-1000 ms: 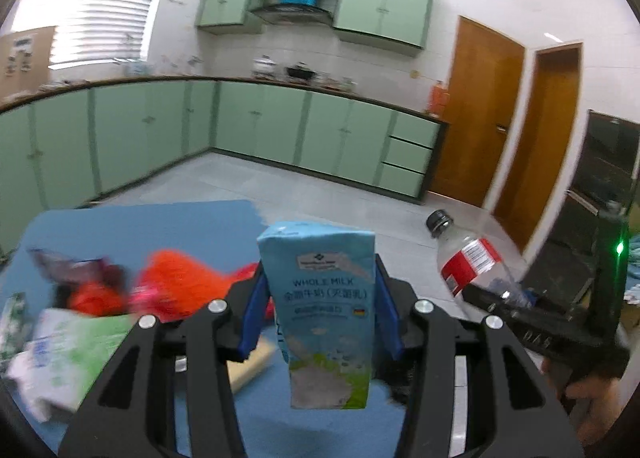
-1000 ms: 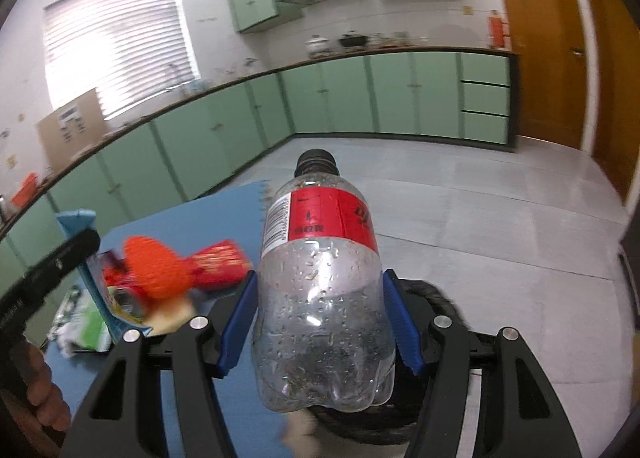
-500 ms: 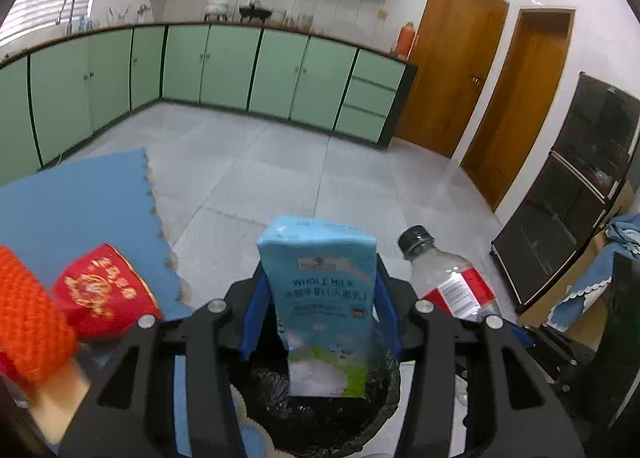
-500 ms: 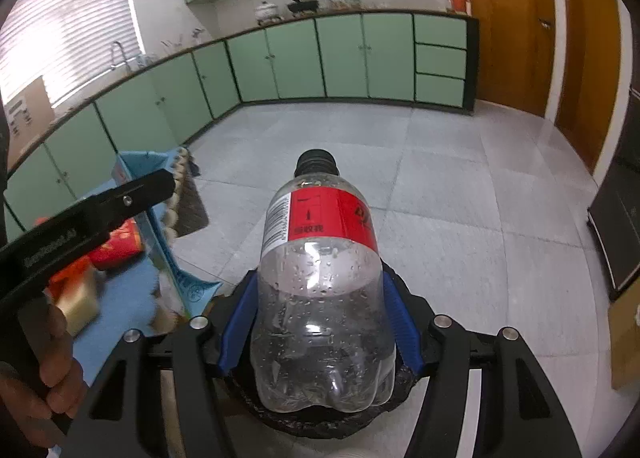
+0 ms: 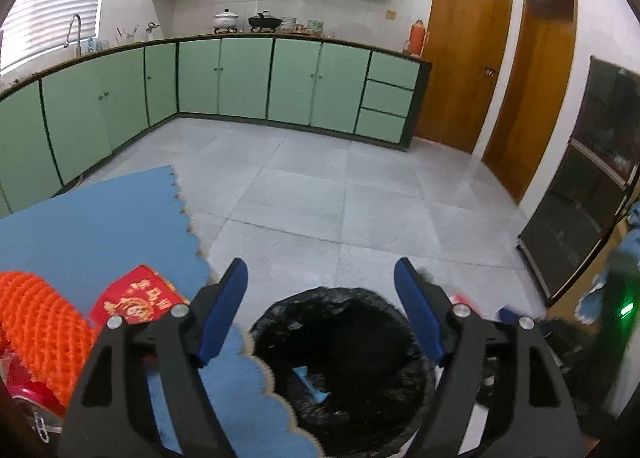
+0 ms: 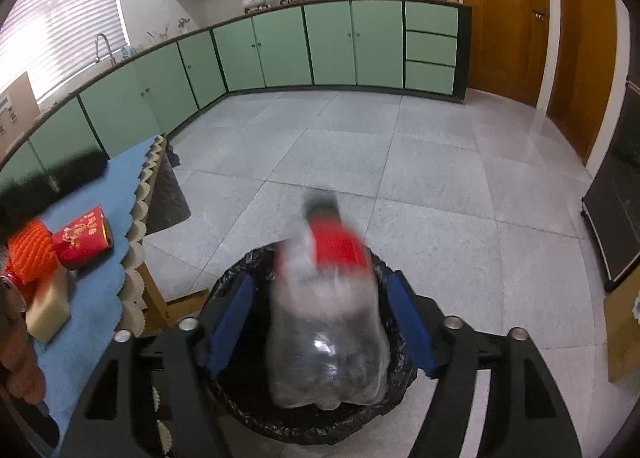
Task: Collect trash
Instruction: 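Carry bottle and carton over the black bin and open both grippers, then move both empty grippers back over the trash pile on the mat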
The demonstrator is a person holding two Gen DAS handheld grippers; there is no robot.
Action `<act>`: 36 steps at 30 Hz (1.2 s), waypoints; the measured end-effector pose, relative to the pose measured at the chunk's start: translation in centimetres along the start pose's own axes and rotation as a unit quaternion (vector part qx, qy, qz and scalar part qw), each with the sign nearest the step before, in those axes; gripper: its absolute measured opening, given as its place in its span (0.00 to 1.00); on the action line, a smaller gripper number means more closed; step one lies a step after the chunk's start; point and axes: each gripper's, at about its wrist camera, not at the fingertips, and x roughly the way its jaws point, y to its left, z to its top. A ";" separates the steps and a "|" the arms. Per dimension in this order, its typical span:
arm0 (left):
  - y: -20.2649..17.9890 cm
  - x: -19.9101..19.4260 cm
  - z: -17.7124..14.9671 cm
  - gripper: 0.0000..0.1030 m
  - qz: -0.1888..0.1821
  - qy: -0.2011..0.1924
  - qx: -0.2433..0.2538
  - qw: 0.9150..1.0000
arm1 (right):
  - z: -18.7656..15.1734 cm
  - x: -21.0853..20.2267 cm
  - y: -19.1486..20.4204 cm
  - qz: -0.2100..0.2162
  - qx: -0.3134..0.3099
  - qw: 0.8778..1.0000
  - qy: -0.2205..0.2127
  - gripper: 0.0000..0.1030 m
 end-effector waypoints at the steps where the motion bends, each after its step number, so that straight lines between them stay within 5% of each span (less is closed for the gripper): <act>1: 0.1 0.0 -0.3 0.71 0.004 0.003 0.001 1.000 | 0.1 0.0 -0.2 0.000 -0.002 1.000 -0.002 0.68; 11: 1.2 -0.6 -1.3 0.71 0.017 0.011 0.001 1.000 | 1.3 -2.8 1.0 0.006 -0.010 1.000 -0.023 0.73; 17: 2.6 -4.8 -1.6 0.77 0.021 -0.016 -0.001 1.000 | 2.1 -5.8 2.6 0.019 -0.019 0.998 -0.048 0.80; 24: 8.7 -12.3 -3.1 0.82 0.111 -0.062 -0.009 0.992 | 2.7 -7.7 8.1 0.080 -0.055 0.993 -0.070 0.82; 32: 17.6 -18.6 -6.8 0.82 0.246 -0.066 -0.048 0.966 | 2.2 -6.1 17.7 0.177 -0.122 0.975 -0.056 0.79; 36: 19.9 -20.3 -7.3 0.82 0.272 -0.063 -0.066 0.958 | 1.6 -4.9 22.3 0.213 -0.150 0.964 -0.045 0.74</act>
